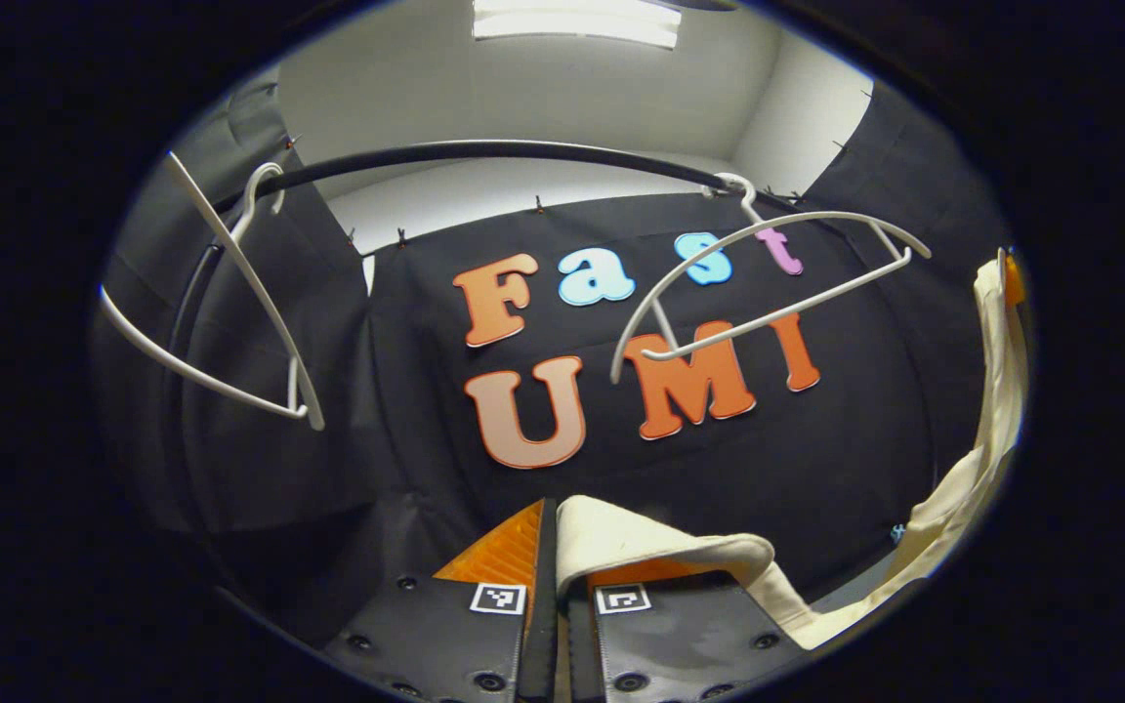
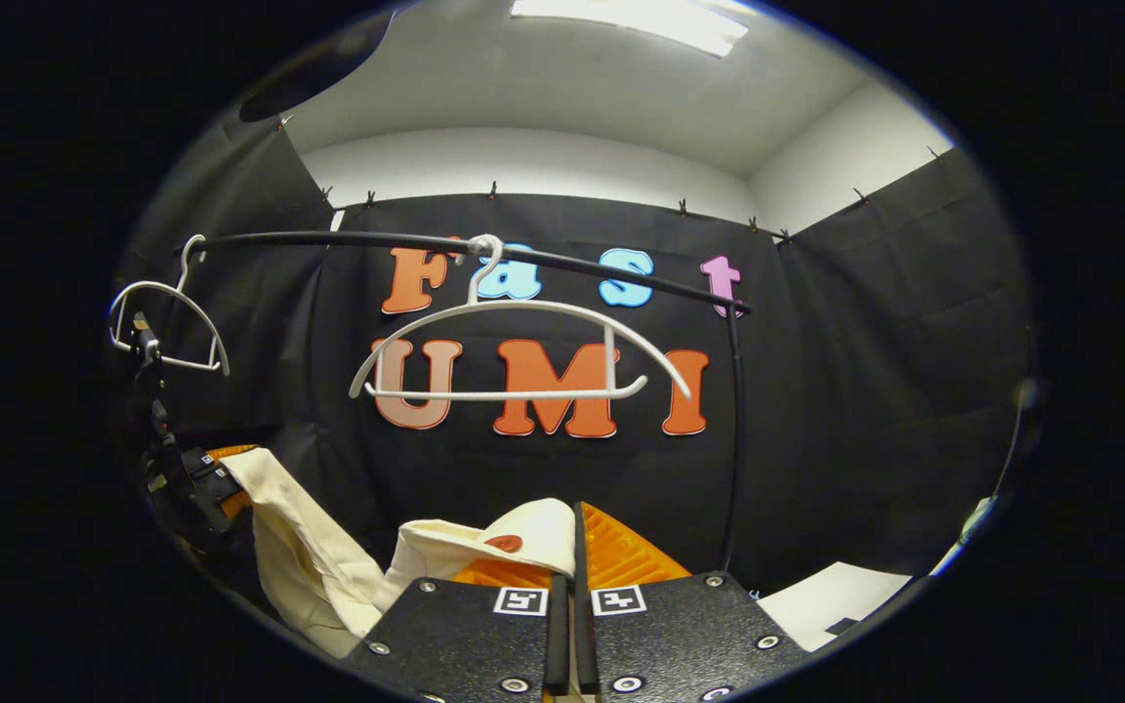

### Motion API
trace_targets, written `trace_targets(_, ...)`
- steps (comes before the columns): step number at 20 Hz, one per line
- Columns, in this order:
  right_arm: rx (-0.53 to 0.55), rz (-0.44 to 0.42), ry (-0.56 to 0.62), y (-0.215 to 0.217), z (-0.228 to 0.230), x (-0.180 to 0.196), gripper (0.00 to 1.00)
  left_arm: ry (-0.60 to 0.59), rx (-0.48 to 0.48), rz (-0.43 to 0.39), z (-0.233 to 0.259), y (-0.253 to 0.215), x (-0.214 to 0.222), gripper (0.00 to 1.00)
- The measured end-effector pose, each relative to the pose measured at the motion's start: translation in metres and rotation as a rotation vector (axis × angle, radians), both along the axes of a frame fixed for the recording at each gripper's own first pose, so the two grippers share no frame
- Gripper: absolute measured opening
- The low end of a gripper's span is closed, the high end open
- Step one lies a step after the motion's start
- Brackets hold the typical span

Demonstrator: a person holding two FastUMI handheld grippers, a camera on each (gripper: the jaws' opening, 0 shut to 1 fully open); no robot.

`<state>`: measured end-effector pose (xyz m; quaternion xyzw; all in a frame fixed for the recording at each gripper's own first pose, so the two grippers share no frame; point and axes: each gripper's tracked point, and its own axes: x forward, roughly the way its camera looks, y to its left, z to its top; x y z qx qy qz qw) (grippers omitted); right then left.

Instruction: Grasp the clothes on the hanger with both hands and then place them into the laundry hamper below.

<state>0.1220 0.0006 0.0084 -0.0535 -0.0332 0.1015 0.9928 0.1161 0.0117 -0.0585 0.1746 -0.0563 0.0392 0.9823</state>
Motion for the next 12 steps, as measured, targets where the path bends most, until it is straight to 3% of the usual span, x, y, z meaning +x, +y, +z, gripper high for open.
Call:
trace_targets(6, -0.001, 0.054, 0.164, 0.034, -0.072, 0.005, 0.03, 0.195, -0.156, -0.227, -0.060, -0.077, -0.002, 0.12)
trace_targets(12, 0.007, -0.012, 0.408, 0.026, -0.179, 0.005, 0.04, 0.532, -0.269, -0.286, -0.156, -0.096, -0.027, 0.12)
